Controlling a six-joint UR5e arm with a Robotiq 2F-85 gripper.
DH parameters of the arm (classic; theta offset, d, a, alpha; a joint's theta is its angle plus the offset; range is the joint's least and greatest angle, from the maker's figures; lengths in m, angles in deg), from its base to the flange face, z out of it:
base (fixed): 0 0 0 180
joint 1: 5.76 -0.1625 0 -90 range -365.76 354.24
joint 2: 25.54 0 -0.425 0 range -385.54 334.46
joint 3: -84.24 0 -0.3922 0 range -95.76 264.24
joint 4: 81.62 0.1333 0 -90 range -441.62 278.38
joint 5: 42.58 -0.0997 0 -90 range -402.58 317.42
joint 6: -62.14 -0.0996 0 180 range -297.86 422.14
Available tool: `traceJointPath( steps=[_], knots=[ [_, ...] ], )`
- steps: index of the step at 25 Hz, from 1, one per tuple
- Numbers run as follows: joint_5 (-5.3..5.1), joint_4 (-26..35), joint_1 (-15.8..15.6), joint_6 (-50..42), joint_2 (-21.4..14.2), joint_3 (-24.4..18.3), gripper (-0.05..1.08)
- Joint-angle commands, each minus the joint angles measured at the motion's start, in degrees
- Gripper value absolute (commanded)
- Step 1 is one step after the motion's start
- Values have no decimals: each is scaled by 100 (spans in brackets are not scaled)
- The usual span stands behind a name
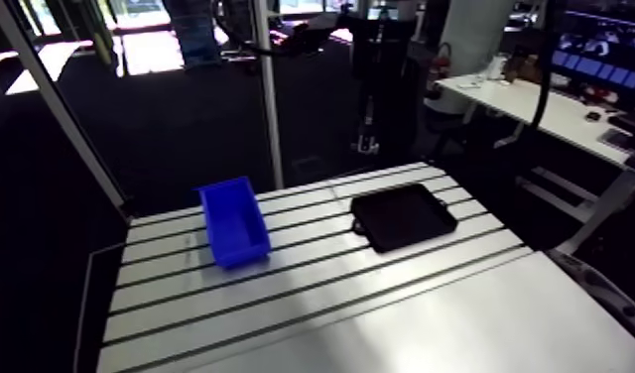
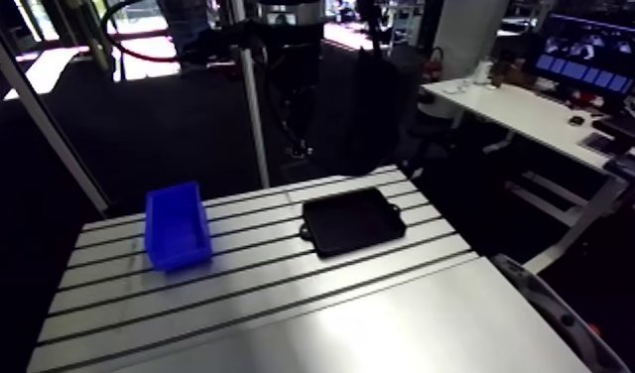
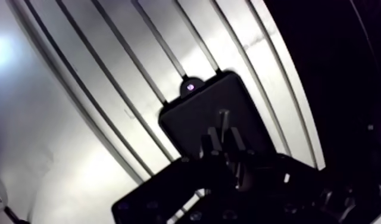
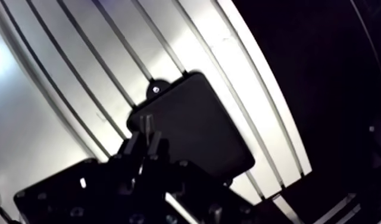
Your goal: Pick up the M10 bolt from the tray and put it into the blue bin.
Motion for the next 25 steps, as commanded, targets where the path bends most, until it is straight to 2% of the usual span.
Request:
traceJointPath(
  steps=[1,6,12,18,25],
  knots=[
    [6,-25,-949,1340,-14,-155,103],
    [-20,-25,-1380,1955,-5,-146,102],
    [-3,-60,-1802,2043,92,-85,102],
    [-3,-385,-1977,1990,391,-146,102],
    [-29,-552,-2250,1885,830,-428,102]
  ],
)
